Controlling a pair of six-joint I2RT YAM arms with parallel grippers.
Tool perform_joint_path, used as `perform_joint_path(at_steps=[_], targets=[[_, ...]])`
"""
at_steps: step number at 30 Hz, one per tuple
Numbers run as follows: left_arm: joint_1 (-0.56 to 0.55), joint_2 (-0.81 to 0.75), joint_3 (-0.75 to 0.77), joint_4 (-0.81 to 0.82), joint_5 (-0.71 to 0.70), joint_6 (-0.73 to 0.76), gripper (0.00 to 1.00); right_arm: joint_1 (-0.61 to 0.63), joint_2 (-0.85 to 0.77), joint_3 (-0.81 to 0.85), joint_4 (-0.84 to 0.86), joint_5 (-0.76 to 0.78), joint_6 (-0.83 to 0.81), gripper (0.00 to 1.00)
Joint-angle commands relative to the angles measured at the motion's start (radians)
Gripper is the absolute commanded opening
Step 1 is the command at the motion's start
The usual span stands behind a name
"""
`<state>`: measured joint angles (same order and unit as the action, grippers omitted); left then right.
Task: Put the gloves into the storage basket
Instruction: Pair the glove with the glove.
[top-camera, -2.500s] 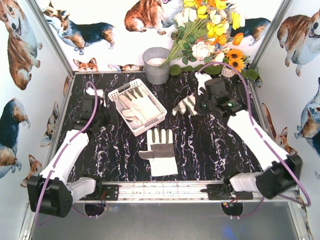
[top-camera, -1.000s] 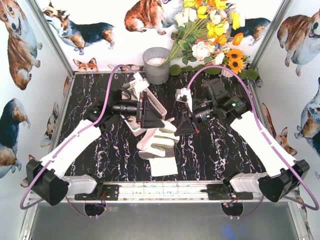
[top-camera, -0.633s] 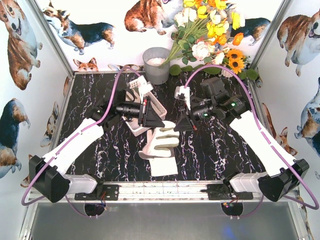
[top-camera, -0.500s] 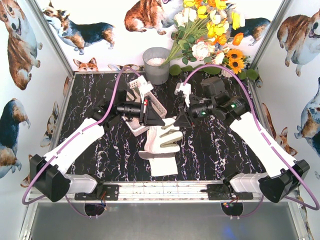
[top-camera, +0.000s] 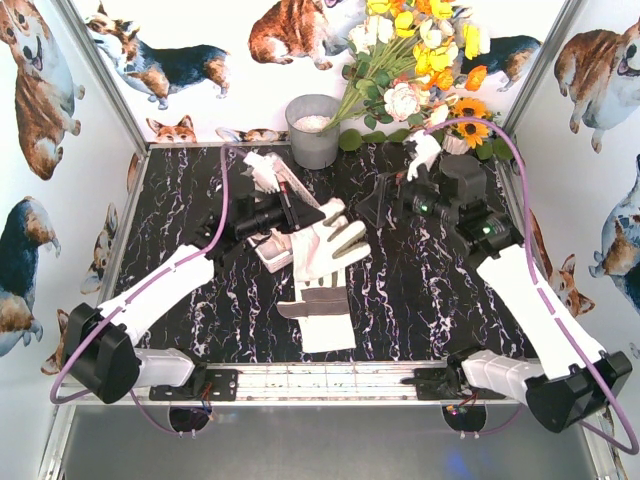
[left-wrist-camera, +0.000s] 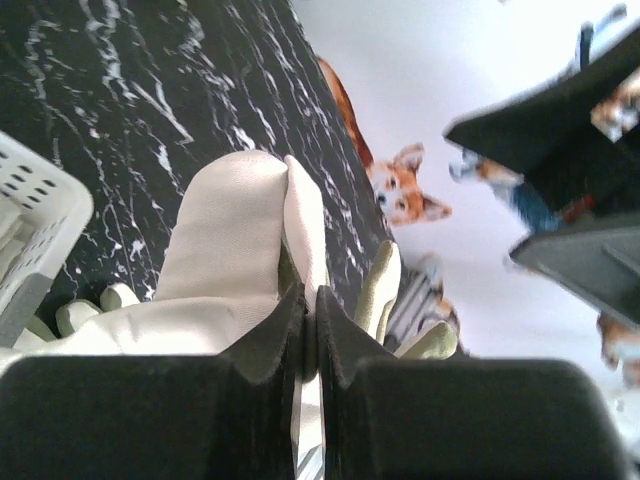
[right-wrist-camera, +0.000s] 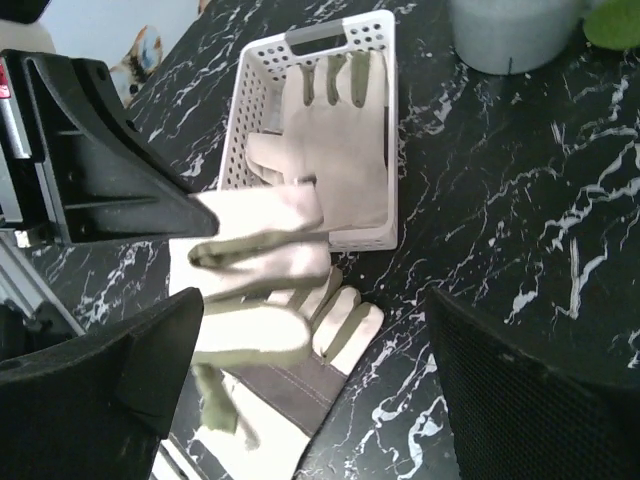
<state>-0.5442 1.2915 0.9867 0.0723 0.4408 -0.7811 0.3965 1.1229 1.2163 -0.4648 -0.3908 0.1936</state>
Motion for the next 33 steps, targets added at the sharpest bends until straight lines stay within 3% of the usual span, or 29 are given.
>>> perform_joint_path(at_steps=[1,6,10,18,24,30,32,33], targets=[[-0.008,-0.016,-0.076,0.21,-0.241,-0.251,0.0,-0.001,-0.077,-0.087,0.186,0.098,0.176,0.94],[-0.01,-0.052,-0.137,0.303,-0.42,-0.411,0.0,0.005,-0.128,-0.278,0.473,-0.037,0.344,0.94],[-0.01,-0.07,-0.151,0.328,-0.472,-0.473,0.0,0.065,-0.168,-0.411,0.677,-0.073,0.349,0.95],[-0.016,-0.099,-0.193,0.423,-0.475,-0.58,0.0,0.132,-0.102,-0.513,0.851,-0.027,0.336,0.95],[-0.032,-0.113,-0.223,0.491,-0.489,-0.644,0.0,0.18,0.002,-0.446,0.89,-0.019,0.305,0.92],[-0.04,-0.115,-0.223,0.505,-0.487,-0.655,0.0,0.224,0.071,-0.397,0.938,-0.006,0.3,0.8],[-0.04,-0.117,-0.223,0.504,-0.479,-0.657,0.0,0.225,0.075,-0.391,0.945,-0.004,0.296,0.67],[-0.04,-0.115,-0.223,0.504,-0.471,-0.656,0.0,0.225,0.073,-0.389,0.946,0.001,0.291,0.53]])
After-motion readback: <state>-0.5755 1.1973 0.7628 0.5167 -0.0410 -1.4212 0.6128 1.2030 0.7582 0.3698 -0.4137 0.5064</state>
